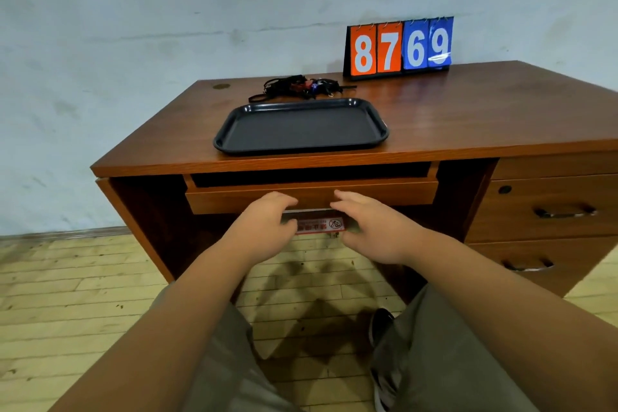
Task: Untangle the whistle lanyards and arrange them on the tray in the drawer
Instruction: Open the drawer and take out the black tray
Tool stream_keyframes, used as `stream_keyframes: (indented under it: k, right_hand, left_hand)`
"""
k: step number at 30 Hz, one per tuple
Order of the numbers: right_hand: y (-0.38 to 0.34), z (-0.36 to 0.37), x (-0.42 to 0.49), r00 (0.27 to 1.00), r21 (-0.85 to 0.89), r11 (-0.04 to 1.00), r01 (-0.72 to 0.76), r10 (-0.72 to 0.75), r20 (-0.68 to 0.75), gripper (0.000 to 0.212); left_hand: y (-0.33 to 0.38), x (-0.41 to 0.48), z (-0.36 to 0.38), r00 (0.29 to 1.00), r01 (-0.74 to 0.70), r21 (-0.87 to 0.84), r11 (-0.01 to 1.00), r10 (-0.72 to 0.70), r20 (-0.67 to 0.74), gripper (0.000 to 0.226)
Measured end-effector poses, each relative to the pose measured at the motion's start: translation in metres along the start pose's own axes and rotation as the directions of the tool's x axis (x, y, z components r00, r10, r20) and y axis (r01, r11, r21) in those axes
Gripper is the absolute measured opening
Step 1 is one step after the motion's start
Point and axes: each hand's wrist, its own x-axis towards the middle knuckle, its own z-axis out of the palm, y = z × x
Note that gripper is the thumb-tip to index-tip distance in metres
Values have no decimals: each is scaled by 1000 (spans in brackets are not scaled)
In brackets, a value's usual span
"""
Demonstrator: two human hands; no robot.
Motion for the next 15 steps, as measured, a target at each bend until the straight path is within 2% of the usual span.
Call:
stream_keyframes:
  k: [2, 6, 10, 15]
  right_hand:
    - [-8, -13, 0, 999, 43, 998, 39, -37, -36, 54]
    - [-23, -49, 5, 982, 94, 988, 125, -110, -153, 29]
    - [-25, -83, 23, 943, 217, 957, 191, -118, -310, 25]
    - [-15, -120, 65, 935, 371, 913, 167, -28, -353, 27]
  left_hand:
    - [11, 2, -10, 1000, -10, -45, 999, 11, 14, 40]
    - [31, 15, -43, 999, -35, -282, 959, 42, 20, 25]
    - [44, 39, -73, 999, -20, -497, 868, -5, -48, 30]
    - [40, 82, -101, 998, -20, -524, 852, -18, -67, 30]
